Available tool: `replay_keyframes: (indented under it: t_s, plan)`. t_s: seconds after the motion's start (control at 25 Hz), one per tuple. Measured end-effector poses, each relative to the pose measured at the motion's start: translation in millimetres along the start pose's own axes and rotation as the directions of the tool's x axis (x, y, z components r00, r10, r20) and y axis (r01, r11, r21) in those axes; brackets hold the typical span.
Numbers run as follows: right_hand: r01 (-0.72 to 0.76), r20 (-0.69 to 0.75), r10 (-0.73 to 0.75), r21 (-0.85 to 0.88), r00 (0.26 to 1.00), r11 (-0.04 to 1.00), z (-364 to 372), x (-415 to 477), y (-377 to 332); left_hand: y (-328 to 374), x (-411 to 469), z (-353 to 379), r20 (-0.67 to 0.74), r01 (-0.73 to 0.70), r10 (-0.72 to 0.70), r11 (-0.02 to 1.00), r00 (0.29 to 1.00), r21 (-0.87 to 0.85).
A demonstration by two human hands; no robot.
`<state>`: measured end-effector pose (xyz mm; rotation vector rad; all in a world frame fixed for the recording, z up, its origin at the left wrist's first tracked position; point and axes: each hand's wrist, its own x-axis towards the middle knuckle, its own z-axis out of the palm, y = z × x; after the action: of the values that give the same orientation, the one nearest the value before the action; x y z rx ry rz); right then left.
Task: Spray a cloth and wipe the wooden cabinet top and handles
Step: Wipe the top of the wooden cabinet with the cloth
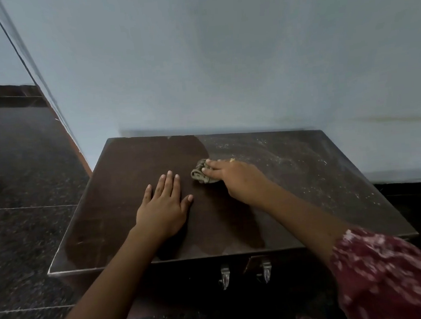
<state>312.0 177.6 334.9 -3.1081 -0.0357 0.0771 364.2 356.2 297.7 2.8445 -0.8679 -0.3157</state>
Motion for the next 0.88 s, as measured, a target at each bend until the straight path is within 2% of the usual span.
replay_keyframes:
  t_s: [0.2,0.4,0.6,0.88]
  plan:
    - [-0.076,-0.011,0.076,-0.035,0.997,0.996,-5.1,84.1,22.2,-0.2,1.9,1.9,0.027,0.011,-0.011,1.000,1.000,0.015]
    - [-0.156,-0.045,0.154,-0.042,0.987,0.987,-5.5,111.0,33.9,0.6,2.6,3.1,0.018,0.016,-0.017,0.999,1.000,0.035]
    - [-0.180,-0.055,0.178,-0.029,0.983,0.983,-2.2,58.9,26.2,3.1,-1.2,2.0,-0.001,0.007,-0.007,0.999,1.000,0.031]
    - [-0.103,-0.007,0.103,0.024,0.995,0.994,0.8,-58.2,-11.0,9.7,-4.2,1.8,-0.029,0.027,-0.026,1.000,0.999,0.015]
